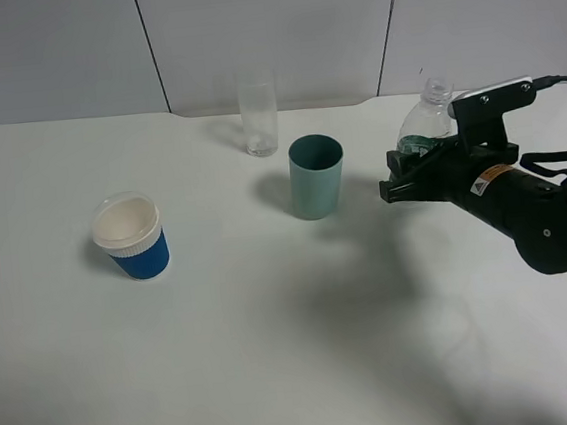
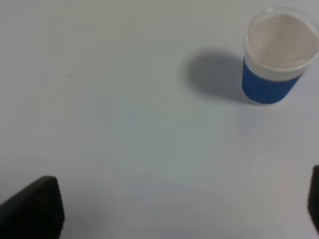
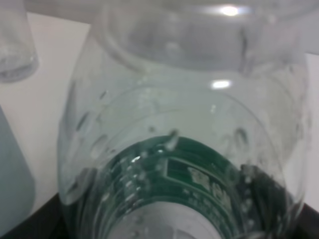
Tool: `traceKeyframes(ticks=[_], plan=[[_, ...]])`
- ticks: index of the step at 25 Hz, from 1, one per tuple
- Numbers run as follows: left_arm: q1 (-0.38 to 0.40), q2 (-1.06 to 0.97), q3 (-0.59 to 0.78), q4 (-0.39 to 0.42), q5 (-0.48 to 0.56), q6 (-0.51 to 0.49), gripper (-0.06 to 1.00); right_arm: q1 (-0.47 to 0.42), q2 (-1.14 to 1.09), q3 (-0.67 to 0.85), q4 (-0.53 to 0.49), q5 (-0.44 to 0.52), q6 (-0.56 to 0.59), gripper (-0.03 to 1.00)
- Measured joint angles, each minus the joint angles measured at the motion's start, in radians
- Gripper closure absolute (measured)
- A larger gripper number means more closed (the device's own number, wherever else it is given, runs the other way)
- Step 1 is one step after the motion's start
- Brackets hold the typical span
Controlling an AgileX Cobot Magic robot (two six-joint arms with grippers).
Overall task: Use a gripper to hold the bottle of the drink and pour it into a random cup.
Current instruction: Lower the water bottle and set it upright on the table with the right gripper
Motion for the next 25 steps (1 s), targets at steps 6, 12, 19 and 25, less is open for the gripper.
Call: traceKeyframes(ticks=[6, 12, 19, 25], plan=[[0.000, 0.000, 0.000, 0.000, 0.000, 0.000, -0.05, 0.000, 0.007, 0.000, 0.000, -0.013, 0.015, 0.40], [0.000, 0.000, 0.000, 0.000, 0.000, 0.000, -0.05, 0.000, 0.035, -0.001, 0.000, -0.023, 0.014, 0.40], [0.000, 0.000, 0.000, 0.000, -0.001, 0.000, -0.05, 0.000, 0.035, -0.001, 0.008, -0.023, 0.004, 0.40], [0.000, 0.000, 0.000, 0.000, -0.001, 0.000, -0.05, 0.000, 0.035, -0.001, 0.026, 0.006, 0.004, 0.40]])
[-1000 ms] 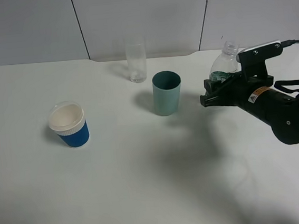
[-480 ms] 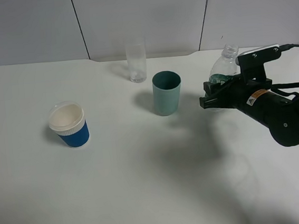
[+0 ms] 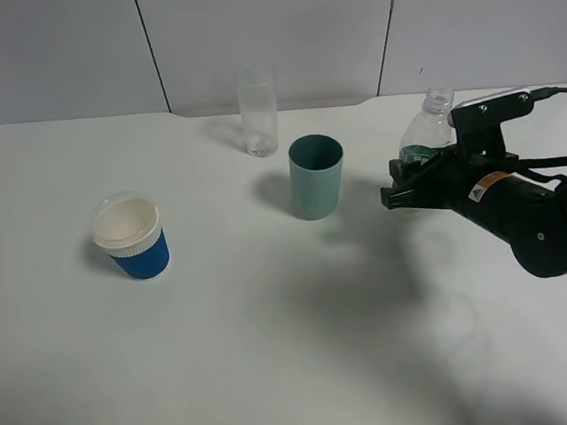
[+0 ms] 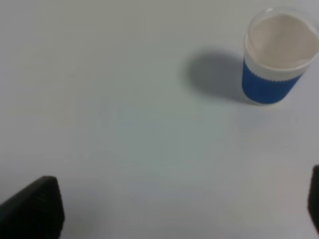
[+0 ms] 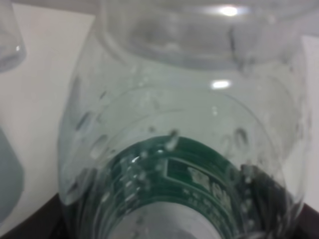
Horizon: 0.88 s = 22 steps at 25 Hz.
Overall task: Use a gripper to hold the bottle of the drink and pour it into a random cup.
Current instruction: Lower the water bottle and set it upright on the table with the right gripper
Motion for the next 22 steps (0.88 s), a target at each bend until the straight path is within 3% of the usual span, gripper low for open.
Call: traceKeyframes(ticks=[7, 16, 22], plan=[[0.000, 0.000, 0.000, 0.000, 0.000, 0.000, -0.05, 0.000, 0.000, 0.000, 0.031, 0.054, -0.074, 0.40], [0.000, 0.000, 0.000, 0.000, 0.000, 0.000, -0.05, 0.000, 0.000, 0.000, 0.031, 0.073, -0.082, 0.40], [0.000, 0.000, 0.000, 0.000, 0.000, 0.000, -0.05, 0.000, 0.000, 0.000, 0.032, 0.078, -0.156, 0.40]])
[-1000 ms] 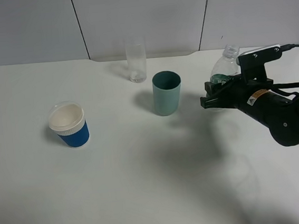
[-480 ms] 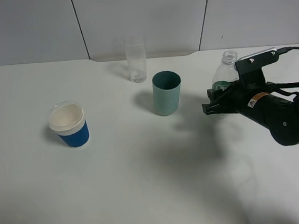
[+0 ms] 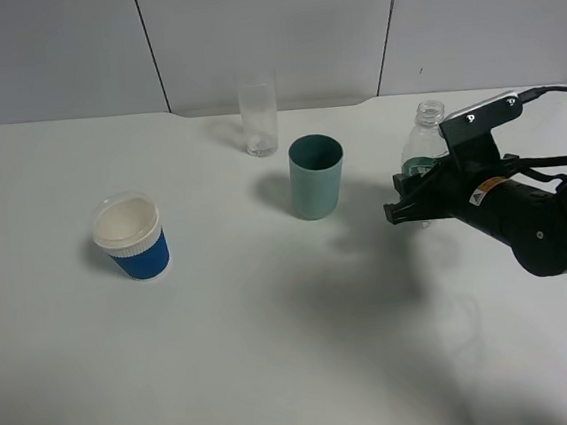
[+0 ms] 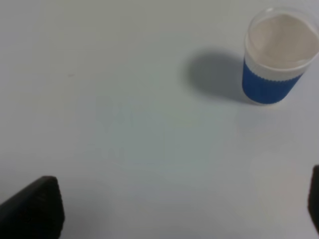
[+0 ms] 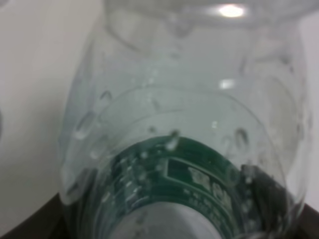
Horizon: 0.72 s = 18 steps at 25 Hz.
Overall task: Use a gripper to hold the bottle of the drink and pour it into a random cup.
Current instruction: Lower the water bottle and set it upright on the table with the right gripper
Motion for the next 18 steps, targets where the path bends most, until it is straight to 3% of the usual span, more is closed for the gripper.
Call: traceKeyframes(ticks=[4, 9, 18], plan=[[0.000, 0.000, 0.000, 0.000, 0.000, 0.000, -0.05, 0.000, 0.000, 0.000, 0.000, 0.000, -0.017, 0.38], [0.000, 0.000, 0.000, 0.000, 0.000, 0.000, -0.05, 0.000, 0.000, 0.000, -0.001, -0.005, -0.017, 0.22], [0.000, 0.000, 0.000, 0.000, 0.000, 0.000, -0.05, 0.000, 0.000, 0.000, -0.006, -0.035, -0.018, 0.19]])
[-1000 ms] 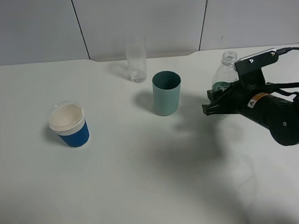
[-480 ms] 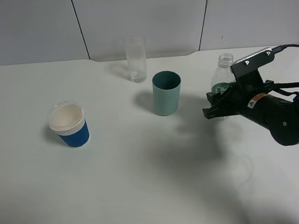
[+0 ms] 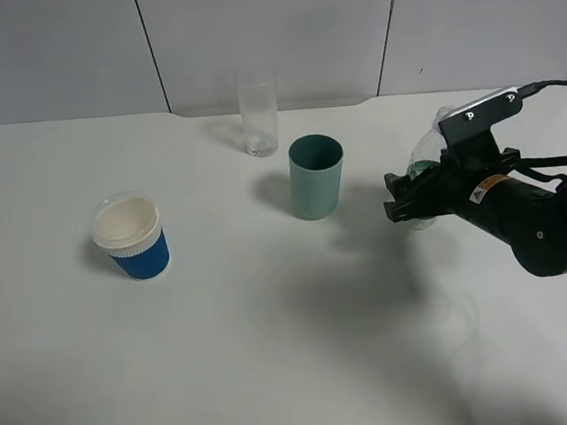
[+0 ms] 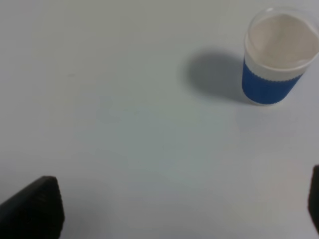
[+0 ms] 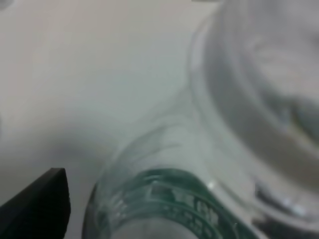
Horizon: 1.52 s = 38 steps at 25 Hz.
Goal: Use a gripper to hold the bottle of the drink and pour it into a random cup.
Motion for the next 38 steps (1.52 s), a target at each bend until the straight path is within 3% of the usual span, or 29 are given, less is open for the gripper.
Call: traceKeyframes(ticks=[5, 17, 26, 38], plan=[[0.000, 0.000, 0.000, 0.000, 0.000, 0.000, -0.05, 0.002, -0.002, 0.000, -0.003, -0.001, 0.010, 0.19], [0.000, 0.000, 0.000, 0.000, 0.000, 0.000, -0.05, 0.023, -0.192, 0.002, 0.002, 0.141, 0.023, 0.19], [0.000, 0.000, 0.000, 0.000, 0.000, 0.000, -0.05, 0.030, -0.361, 0.004, 0.038, 0.264, -0.080, 0.19], [0.000, 0.000, 0.000, 0.000, 0.000, 0.000, -0.05, 0.022, -0.613, 0.005, 0.074, 0.326, -0.146, 0.19]])
